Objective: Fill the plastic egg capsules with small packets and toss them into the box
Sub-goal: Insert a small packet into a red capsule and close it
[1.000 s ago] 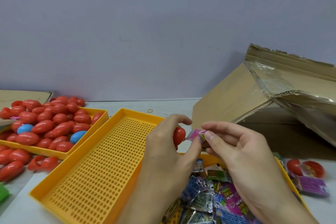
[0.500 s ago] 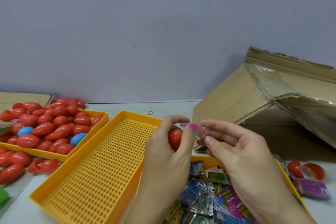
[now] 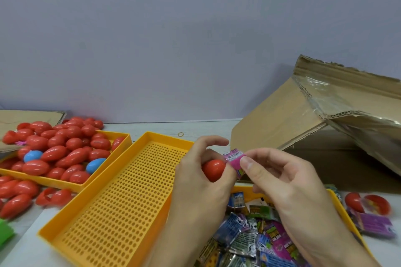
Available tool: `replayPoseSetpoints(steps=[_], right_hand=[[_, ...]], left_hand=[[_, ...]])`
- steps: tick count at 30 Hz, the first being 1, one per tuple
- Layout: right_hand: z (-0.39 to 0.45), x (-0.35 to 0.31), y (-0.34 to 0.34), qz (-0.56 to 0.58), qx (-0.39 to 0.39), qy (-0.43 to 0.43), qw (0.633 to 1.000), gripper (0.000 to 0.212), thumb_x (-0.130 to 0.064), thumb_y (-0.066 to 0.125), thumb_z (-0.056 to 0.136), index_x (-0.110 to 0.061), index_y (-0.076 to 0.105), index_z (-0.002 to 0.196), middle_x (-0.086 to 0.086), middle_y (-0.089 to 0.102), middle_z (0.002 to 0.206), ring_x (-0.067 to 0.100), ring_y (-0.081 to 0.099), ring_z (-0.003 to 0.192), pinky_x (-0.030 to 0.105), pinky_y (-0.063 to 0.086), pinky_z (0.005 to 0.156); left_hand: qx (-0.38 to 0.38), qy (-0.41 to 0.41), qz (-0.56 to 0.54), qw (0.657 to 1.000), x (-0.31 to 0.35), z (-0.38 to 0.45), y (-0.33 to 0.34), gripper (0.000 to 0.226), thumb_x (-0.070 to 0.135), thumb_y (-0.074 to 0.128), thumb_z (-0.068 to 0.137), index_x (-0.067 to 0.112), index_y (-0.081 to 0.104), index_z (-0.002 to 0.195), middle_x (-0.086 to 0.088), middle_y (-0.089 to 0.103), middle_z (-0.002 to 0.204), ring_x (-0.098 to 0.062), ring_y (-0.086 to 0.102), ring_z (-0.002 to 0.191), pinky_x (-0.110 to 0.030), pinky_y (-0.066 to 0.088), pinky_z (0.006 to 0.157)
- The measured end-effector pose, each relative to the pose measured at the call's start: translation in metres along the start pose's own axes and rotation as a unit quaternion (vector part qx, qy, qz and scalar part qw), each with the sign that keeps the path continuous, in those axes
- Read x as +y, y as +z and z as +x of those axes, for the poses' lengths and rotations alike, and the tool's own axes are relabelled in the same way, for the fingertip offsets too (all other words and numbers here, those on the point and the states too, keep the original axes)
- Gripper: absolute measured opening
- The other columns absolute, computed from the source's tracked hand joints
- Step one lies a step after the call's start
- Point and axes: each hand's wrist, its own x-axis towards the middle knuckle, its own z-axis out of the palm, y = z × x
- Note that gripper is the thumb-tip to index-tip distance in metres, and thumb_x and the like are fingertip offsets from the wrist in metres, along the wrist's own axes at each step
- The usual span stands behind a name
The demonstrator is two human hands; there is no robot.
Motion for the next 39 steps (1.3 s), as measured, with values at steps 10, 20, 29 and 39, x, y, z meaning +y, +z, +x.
replayPoseSetpoints(steps=[10,20,29,39], right_hand=[[-0.0019,-0.0044,-0.0021,0.001,0.037,-0.049,0.998,0.024,-0.046,0.069,0.069,-0.029,0.079,0.083,-0.001,0.074,0.082,0.013,0.071,0.079,0.016,0.055,0.067],[-0.0005,-0.0069,0.0014,0.014,-0.004,0.036,0.999,0.033,-0.052,0.066,0.063,-0.030,0.078,0.085,-0.007,0.071,0.065,-0.002,0.061,0.056,0.008,0.043,0.052],[0.0029,-0.0007,-0.0009,0.114,0.023,0.065,0.991,0.035,-0.046,0.075,0.057,-0.025,0.081,0.085,0.001,0.074,0.071,0.001,0.065,0.062,0.013,0.047,0.049],[0.0025,-0.0033,-0.0017,0.060,0.002,0.081,0.995,0.033,-0.047,0.072,0.053,-0.033,0.080,0.083,-0.004,0.073,0.066,-0.004,0.061,0.053,0.009,0.045,0.049]], left_hand=[[-0.074,-0.054,-0.035,0.995,0.0004,-0.0024,-0.0003,0.019,0.019,0.064,0.083,0.031,0.065,0.098,0.001,0.054,0.062,-0.006,0.046,0.051,-0.022,0.044,0.052],[-0.030,-0.107,-0.141,0.984,-0.0006,0.0021,-0.0053,0.022,0.007,0.061,0.084,0.024,0.068,0.096,-0.001,0.053,0.054,-0.012,0.043,0.045,-0.016,0.036,0.040],[-0.090,-0.139,-0.106,0.980,-0.0017,0.0008,-0.0024,0.015,0.034,0.069,0.070,0.028,0.070,0.084,0.005,0.058,0.061,-0.012,0.049,0.051,-0.028,0.045,0.049],[-0.020,-0.120,-0.138,0.983,-0.0044,0.0037,-0.0054,0.013,0.012,0.064,0.084,0.016,0.070,0.072,0.001,0.055,0.058,-0.012,0.044,0.049,-0.019,0.039,0.045]])
